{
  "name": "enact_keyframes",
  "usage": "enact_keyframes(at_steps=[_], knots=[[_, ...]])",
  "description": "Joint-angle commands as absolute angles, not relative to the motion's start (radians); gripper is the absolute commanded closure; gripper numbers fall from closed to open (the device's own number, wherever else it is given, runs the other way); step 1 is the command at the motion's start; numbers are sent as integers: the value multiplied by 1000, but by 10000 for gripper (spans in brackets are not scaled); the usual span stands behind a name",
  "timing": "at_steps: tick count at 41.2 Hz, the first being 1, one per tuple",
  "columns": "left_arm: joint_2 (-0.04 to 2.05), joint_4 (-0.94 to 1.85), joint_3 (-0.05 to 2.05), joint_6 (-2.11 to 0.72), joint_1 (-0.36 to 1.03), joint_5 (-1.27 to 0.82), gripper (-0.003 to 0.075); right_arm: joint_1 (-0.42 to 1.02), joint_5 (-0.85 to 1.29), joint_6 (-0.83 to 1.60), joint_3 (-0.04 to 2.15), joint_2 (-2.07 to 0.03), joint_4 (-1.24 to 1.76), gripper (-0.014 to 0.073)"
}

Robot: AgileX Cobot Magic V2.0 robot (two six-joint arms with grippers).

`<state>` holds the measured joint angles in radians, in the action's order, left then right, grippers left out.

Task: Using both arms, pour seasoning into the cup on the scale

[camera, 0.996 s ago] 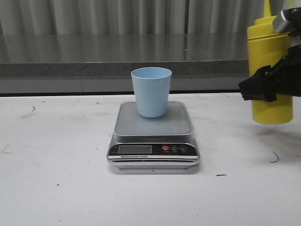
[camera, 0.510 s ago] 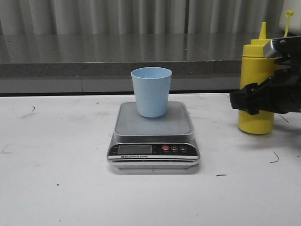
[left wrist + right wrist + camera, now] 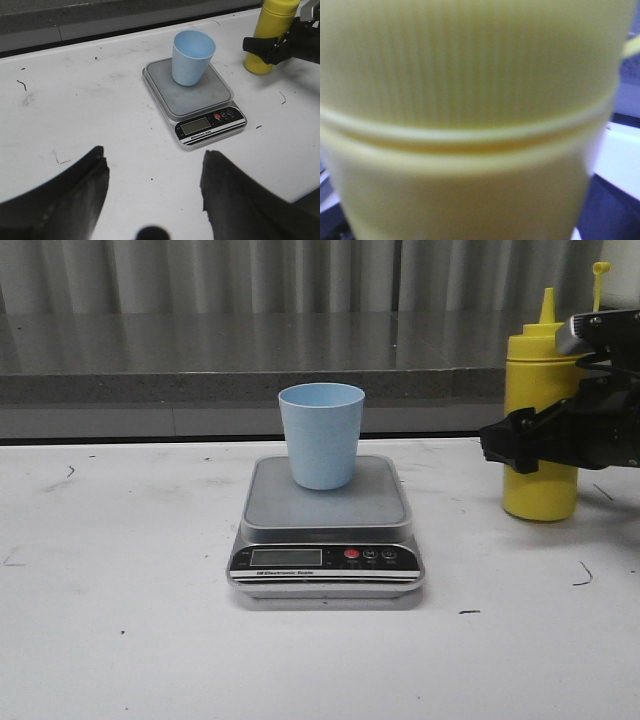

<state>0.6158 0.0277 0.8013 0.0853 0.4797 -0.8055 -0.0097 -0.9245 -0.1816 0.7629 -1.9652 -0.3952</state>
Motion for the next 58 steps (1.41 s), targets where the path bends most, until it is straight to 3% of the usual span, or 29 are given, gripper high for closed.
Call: enact_keyframes(at_steps=[1, 18, 27, 35, 47, 52, 58], knots=[[618, 36, 829, 88, 478, -739, 313, -16, -978, -173, 782, -1897, -382, -52], [618, 36, 829, 88, 478, -739, 313, -16, -888, -235, 649, -1759, -383, -52], [618, 36, 829, 88, 478, -739, 313, -16, -708, -269, 579, -1649, -382, -52], [618, 36, 829, 88, 478, -739, 313, 12, -357, -433, 573, -1473, -411, -52], [618, 36, 829, 88, 478, -739, 313, 205, 242, -495, 650, -1250, -454, -52], [618, 36, 829, 88, 478, -739, 313, 292, 561, -413, 726, -1195, -377, -50], [618, 36, 829, 88, 478, -739, 313, 322, 758, -227, 807, -1134, -194, -50]])
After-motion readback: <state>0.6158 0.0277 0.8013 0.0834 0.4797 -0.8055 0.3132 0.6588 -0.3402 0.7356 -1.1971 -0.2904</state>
